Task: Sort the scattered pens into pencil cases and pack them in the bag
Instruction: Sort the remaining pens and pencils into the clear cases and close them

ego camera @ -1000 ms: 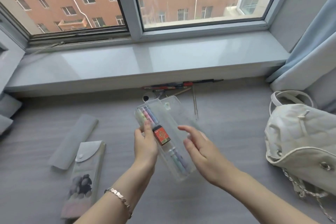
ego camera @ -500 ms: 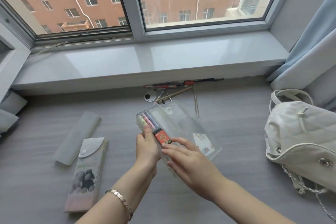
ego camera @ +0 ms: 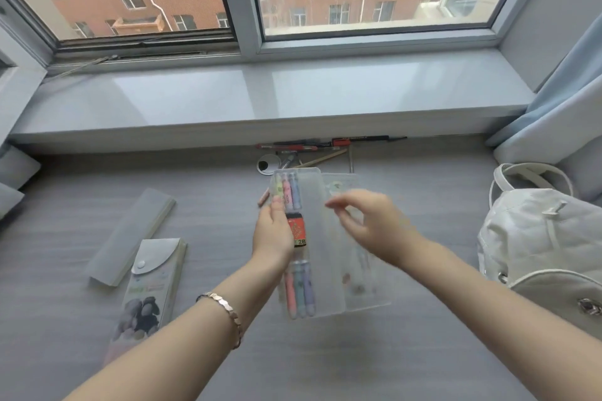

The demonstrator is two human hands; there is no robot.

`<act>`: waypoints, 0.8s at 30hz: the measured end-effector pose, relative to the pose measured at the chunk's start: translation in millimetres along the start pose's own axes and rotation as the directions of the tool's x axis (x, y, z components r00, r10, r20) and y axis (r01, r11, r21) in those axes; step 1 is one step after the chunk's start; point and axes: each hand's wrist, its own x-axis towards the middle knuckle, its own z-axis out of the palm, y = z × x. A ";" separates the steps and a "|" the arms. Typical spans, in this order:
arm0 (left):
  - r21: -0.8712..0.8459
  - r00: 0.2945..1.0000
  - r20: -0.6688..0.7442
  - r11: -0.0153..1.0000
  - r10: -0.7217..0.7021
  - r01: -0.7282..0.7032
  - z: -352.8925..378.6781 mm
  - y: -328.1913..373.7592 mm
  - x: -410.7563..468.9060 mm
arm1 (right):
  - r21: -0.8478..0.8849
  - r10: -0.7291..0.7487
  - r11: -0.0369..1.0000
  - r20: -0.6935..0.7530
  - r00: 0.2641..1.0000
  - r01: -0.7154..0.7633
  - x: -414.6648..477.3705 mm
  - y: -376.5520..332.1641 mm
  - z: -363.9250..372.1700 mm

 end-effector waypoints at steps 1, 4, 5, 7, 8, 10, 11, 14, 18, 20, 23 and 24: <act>0.023 1.000 0.019 1.000 0.009 -0.009 1.4 2.5 4.7 | -0.048 0.095 0.994 -0.008 0.995 -0.096 13.3 14.5 -5.1; 0.069 0.999 0.044 0.997 0.021 -0.024 5.0 8.4 18.1 | -0.293 0.358 0.902 0.093 0.929 -0.318 51.1 67.5 -12.9; 0.081 0.999 0.043 0.997 0.017 -0.021 6.2 9.8 22.1 | -0.368 0.408 0.866 0.127 0.904 -0.339 62.5 83.6 -13.4; 0.098 1.000 0.027 0.995 0.007 -0.009 8.6 10.7 30.6 | -0.501 0.449 0.807 0.176 0.876 -0.313 86.6 110.2 -12.6; 0.102 1.000 0.020 0.995 -0.001 -0.001 10.4 10.5 36.8 | -0.560 0.452 0.780 0.198 0.870 -0.278 100.3 120.3 -11.9; 0.092 1.000 0.021 0.996 -0.014 0.012 11.9 9.0 43.8 | -0.661 0.440 0.723 0.216 0.871 -0.201 121.2 131.0 -10.7; 0.086 1.000 0.019 0.996 -0.019 0.017 12.8 7.8 48.9 | -0.701 0.434 0.692 0.214 0.875 -0.172 131.7 136.2 -9.6; 0.084 0.999 -0.004 0.995 -0.044 0.044 14.2 4.5 60.9 | -0.793 0.462 0.598 0.217 0.860 -0.121 152.4 148.8 -3.1; 0.076 0.997 -0.017 0.994 -0.072 0.073 16.4 -0.3 72.1 | -0.851 0.474 0.521 0.224 0.852 -0.066 160.1 161.7 6.8; 0.074 0.997 -0.020 0.994 -0.081 0.082 17.8 -3.8 75.9 | -0.816 0.528 0.552 0.182 0.829 -0.172 158.0 168.6 9.4; 0.029 0.997 -0.022 0.997 -0.077 0.077 16.5 -8.0 74.6 | -0.773 0.597 0.562 0.133 0.791 -0.294 154.7 179.9 6.7; 0.013 0.997 -0.024 0.997 -0.072 0.072 15.7 -9.1 73.4 | -0.770 0.622 0.556 0.135 0.771 -0.314 153.8 182.8 4.6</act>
